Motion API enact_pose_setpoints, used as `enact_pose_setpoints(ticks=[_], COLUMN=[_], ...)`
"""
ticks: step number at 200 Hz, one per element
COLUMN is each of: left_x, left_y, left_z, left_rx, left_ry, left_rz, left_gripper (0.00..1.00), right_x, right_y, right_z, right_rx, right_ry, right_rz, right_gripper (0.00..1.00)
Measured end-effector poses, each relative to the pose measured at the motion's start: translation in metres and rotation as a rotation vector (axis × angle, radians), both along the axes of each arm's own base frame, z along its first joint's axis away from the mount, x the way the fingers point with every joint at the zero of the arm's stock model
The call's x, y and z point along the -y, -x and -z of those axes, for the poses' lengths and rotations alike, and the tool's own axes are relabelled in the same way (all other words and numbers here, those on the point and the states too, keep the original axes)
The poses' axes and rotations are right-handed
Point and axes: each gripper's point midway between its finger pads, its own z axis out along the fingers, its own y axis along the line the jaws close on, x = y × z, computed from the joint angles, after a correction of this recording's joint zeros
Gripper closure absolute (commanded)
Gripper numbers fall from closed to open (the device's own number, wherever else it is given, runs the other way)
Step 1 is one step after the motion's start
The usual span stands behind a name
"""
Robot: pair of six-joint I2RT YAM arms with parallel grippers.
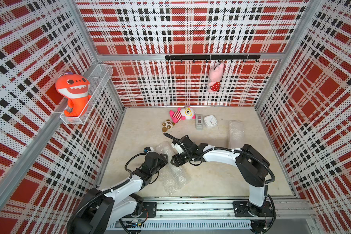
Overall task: Wrap vases in bubble wrap
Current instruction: Wrap the vase in bubble wrap.
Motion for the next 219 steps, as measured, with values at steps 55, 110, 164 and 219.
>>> enact_pose_setpoints(ticks=[55,110,164,219], left_x=[-0.034,-0.052,-0.049,-0.031], left_y=[0.021,0.043,0.045,0.034], left_z=[0.0,0.014,0.026,0.028], left_rx=[-0.071,-0.164,-0.207,-0.183], left_ry=[-0.071,-0.11,-0.119,-0.087], left_rz=[-0.099,-0.169,-0.169,-0.135], left_gripper=[0.4,0.4,0.48,0.76], right_x=[-0.004,-0.004,-0.004,-0.004], right_y=[0.003,0.002,0.002,0.002], right_z=[0.001,0.001,0.001,0.0], right_rx=[0.042,0.069,0.084,0.094], right_ry=[0.024,0.04,0.046,0.052], right_rz=[-0.008,-0.018,-0.021,-0.02], right_gripper=[0.41,0.41,0.42,0.43])
